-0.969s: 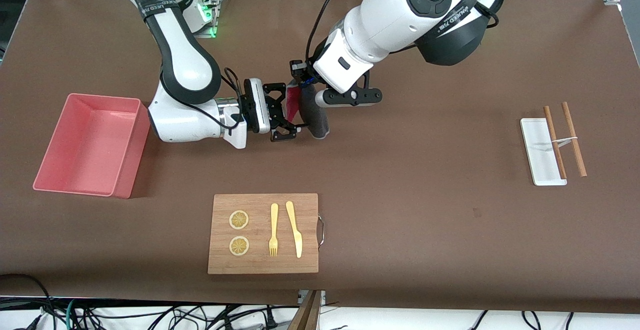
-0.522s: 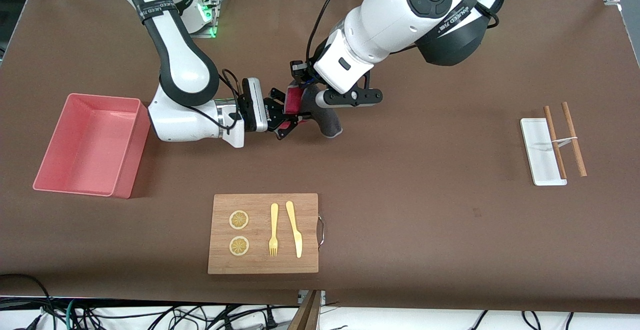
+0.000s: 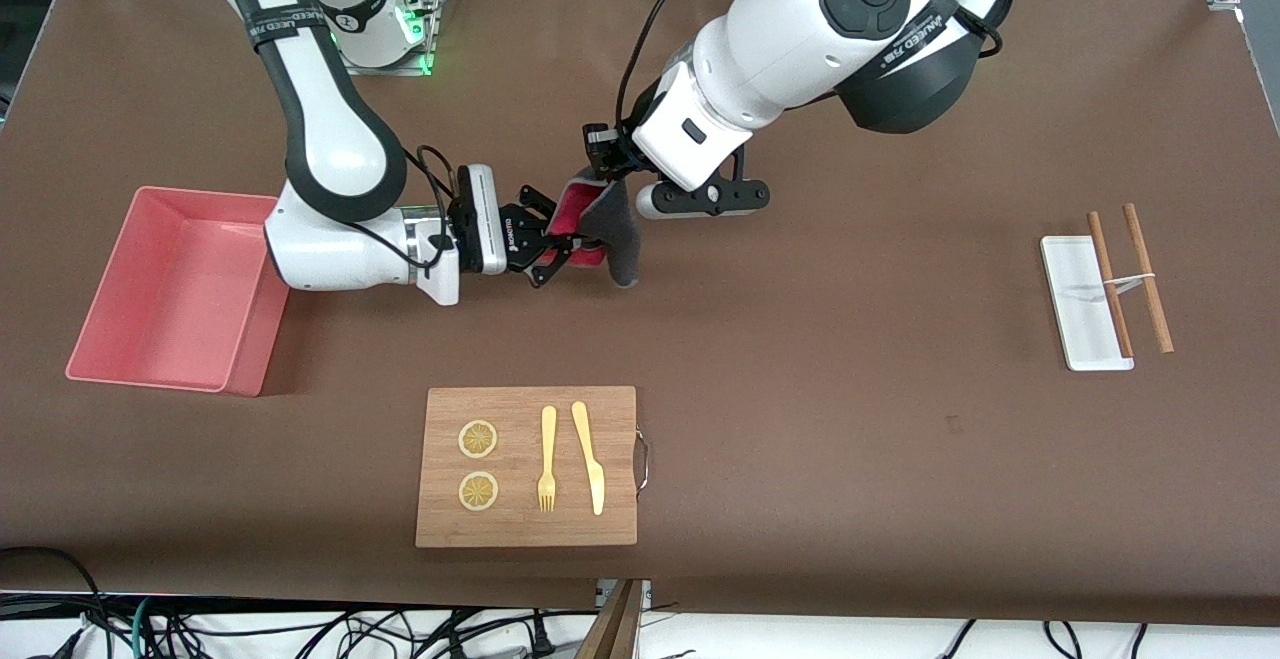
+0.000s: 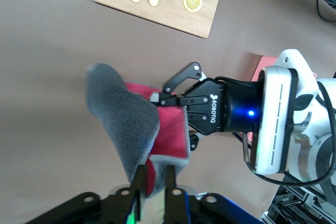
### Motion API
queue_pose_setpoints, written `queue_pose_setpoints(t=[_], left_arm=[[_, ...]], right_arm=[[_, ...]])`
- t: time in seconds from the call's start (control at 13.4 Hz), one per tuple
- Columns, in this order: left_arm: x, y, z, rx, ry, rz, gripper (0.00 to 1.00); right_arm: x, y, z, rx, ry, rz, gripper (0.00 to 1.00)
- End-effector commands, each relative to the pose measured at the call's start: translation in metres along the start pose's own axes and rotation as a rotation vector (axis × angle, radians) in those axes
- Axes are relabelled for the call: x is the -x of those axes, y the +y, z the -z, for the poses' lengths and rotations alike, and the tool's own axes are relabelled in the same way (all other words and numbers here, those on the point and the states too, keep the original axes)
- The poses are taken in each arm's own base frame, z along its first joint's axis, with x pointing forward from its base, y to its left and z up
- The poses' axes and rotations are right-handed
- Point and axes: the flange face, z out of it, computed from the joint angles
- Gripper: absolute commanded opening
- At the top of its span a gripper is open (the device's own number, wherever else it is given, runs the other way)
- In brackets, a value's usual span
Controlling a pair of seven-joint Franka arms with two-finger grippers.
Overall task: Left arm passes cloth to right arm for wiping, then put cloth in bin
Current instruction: 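Close the right gripper on the cloth and open the left gripper, then carry the cloth with the right gripper while the left gripper withdraws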
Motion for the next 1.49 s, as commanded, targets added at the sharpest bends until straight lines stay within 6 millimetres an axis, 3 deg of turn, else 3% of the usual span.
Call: queue_pose_setpoints(t=[0.0,0.22,0.75,0.89,1.19,1.42], left_arm=[[-0.002,0.001,0.009,0.012,0.002,0.004,1.00],[-0.011,-0.010,0.019,-0.016,0.006,0.016,1.00],[-0.070,-0.110,0.073,-0.376,0.036,-0.153,1.00],[-0.086,-0.128,0.083,-0.474,0.071,-0.276,1.00],[-0.118,-0.186,0.139,-0.522,0.044,-0.379,1.00],[-0.107,-0.222,0.183,-0.594,0.042,-0.404,1.00]], right_arm=[[-0.013,-0.007,0.022,-0.032,-0.043,-0.045,0.00],[-0.028,-0.020,0.068,-0.057,-0.178,-0.163,0.00],[-0.027,-0.069,0.199,0.001,-0.526,-0.492,0.00],[-0.018,-0.077,0.225,0.041,-0.628,-0.571,0.00],[-0.016,-0.090,0.255,0.192,-0.796,-0.798,0.00],[-0.015,-0.093,0.264,0.339,-0.901,-0.989,0.00]])
